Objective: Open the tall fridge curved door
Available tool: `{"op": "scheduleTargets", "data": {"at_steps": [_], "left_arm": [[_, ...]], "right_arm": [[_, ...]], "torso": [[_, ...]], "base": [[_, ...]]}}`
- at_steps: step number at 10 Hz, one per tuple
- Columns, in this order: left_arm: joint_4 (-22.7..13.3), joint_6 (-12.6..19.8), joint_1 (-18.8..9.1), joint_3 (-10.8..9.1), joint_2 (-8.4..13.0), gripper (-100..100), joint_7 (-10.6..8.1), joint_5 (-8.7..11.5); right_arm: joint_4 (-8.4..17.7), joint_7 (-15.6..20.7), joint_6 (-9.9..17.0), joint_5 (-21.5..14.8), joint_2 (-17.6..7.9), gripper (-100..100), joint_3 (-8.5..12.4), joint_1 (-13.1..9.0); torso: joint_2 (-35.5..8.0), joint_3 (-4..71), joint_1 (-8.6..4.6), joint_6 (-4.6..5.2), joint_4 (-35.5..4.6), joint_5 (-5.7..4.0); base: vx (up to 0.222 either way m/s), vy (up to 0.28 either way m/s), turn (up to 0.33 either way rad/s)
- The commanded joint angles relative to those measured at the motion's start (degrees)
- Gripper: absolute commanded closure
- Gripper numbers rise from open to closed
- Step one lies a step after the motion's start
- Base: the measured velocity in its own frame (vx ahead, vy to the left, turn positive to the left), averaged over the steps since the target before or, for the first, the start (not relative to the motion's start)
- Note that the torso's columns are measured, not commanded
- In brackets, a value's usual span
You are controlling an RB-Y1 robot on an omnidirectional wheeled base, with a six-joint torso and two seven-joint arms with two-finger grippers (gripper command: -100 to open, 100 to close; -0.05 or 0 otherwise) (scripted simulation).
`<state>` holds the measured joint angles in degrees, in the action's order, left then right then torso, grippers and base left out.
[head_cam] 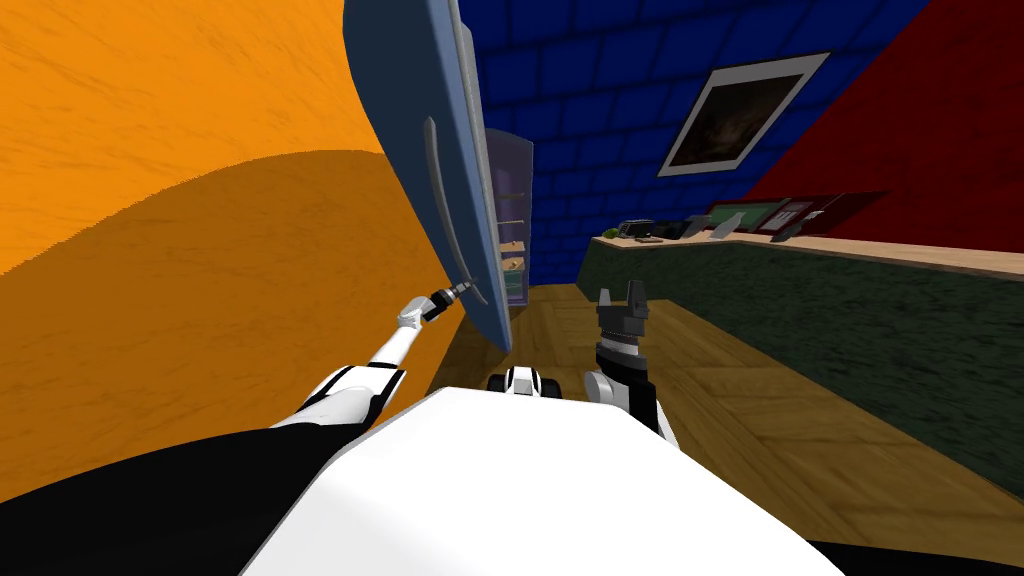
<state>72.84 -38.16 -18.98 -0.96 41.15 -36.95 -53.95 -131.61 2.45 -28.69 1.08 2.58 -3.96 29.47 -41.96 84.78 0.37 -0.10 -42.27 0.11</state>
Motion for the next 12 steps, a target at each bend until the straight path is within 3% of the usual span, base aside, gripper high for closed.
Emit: {"op": "scheduleTargets", "data": {"at_steps": [1,6,10,12], "left_arm": [[1.9,-2.6,0.4,0.25,-0.1,100,-1.06,0.1],[5.0,-7.3,1.3,1.1,-0.7,100,-2.3,0.2],[6.6,-9.7,1.8,1.8,-1.0,100,-2.42,0.0],[7.2,-10.8,2.0,2.01,-1.1,100,-2.62,0.1]], "right_arm": [[0.0,0.0,0.0,0.0,0.0,0,0.0,0.0],[0.0,0.0,0.0,0.0,0.0,0,0.0,0.0],[0.0,0.0,0.0,0.0,0.0,0,0.0,0.0],[0.0,0.0,0.0,0.0,0.0,0,0.0,0.0]], "torso": [[0.0,0.0,0.18,-0.03,0.0,0.03],[-0.1,0.0,0.12,-0.08,-0.1,-0.01],[0.1,0.1,-0.91,0.14,0.1,-0.28],[-0.2,-0.1,-0.17,0.11,0.0,-0.05]], "base": [[-0.123,0.274,0.007],[-0.112,0.275,0.005],[-0.058,0.185,0.009],[-0.015,0.209,-0.017]]}}
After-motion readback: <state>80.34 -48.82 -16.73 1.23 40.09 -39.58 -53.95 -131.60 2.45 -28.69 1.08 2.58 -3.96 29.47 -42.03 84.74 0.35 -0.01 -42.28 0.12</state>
